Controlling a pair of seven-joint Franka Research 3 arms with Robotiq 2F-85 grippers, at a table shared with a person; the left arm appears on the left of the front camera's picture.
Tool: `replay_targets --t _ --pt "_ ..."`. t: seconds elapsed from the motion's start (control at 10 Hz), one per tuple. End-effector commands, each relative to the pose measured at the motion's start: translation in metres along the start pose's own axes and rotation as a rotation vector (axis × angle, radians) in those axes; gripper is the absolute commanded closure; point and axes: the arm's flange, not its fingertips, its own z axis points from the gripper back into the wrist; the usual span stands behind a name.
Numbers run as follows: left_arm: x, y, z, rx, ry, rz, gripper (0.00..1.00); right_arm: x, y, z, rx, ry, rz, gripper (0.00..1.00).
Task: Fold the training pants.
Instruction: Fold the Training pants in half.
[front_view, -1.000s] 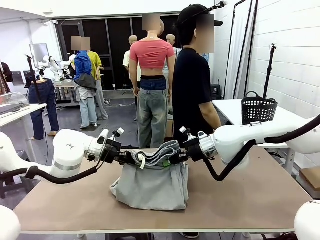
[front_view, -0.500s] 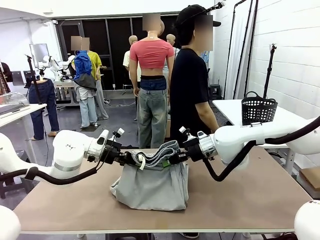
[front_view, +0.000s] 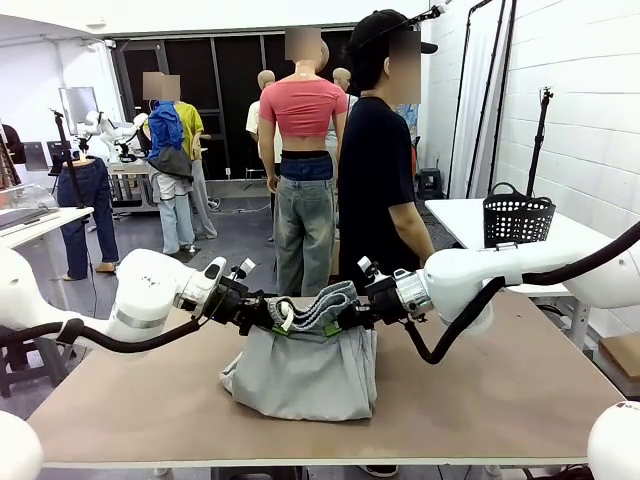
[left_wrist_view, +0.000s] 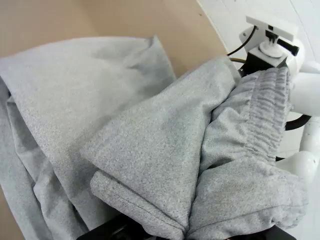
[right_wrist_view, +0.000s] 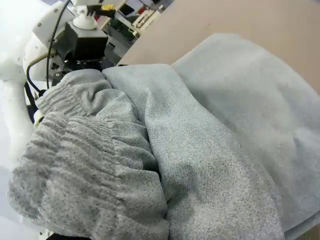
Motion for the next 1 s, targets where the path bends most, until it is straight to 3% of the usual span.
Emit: replay_targets --t 0.0,0.5,0.9 --pt "0.020 0.012 0.002 0.037 0.069 0.085 1.00 0.012 -0.019 0.002 0.009 0.040 -0.104 1.00" --pt "0.036 0.038 0.008 0.073 0.026 0.175 1.00 0.016 -0.048 0.012 -0.043 0.035 -0.213 1.00" --pt "0.058 0.061 0.003 0.152 0.083 0.281 1.00 0.018 -0.072 0.012 -0.085 0.030 -0.287 1.00"
